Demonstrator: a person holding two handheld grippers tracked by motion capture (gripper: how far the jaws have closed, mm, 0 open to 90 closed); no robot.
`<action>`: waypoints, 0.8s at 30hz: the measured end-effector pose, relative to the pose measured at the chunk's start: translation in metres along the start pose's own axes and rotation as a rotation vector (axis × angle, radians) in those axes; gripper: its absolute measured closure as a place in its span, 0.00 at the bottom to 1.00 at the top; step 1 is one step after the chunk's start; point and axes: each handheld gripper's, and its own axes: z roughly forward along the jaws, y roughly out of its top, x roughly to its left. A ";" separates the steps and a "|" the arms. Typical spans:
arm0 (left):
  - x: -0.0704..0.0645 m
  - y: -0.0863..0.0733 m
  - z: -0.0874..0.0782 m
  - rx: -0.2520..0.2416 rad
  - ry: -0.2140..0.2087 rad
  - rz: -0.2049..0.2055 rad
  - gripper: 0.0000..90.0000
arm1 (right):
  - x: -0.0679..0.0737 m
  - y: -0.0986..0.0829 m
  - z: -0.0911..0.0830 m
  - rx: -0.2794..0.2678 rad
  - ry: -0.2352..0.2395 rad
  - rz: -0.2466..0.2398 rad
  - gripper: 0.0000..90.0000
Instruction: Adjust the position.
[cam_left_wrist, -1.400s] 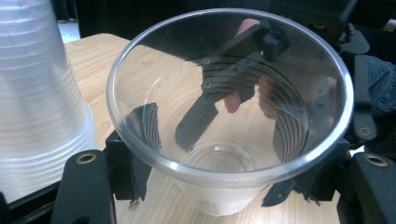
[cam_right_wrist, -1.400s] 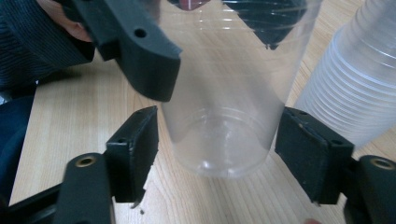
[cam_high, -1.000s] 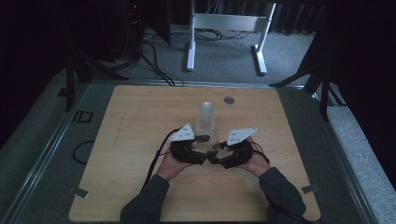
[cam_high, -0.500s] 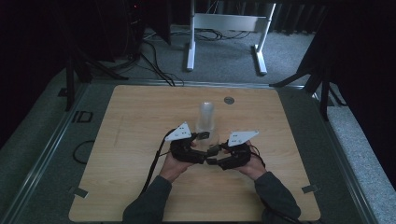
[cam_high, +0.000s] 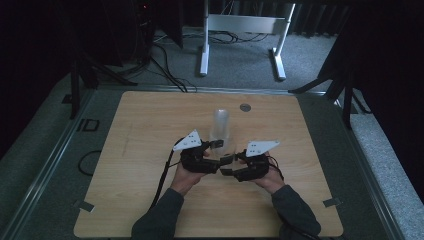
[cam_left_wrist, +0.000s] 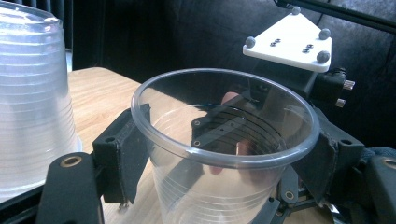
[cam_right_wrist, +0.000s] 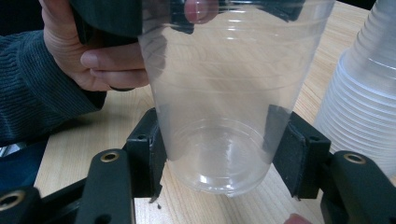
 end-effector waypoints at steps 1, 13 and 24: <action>-0.001 0.000 0.000 0.005 0.001 0.006 0.29 | 0.000 0.000 0.000 0.005 0.001 -0.003 0.46; -0.003 0.000 0.001 0.018 0.015 0.027 0.31 | 0.000 0.000 0.000 0.029 -0.002 -0.009 0.41; 0.001 0.001 -0.005 -0.005 0.045 0.036 0.31 | -0.003 -0.005 -0.010 0.056 -0.069 0.025 0.23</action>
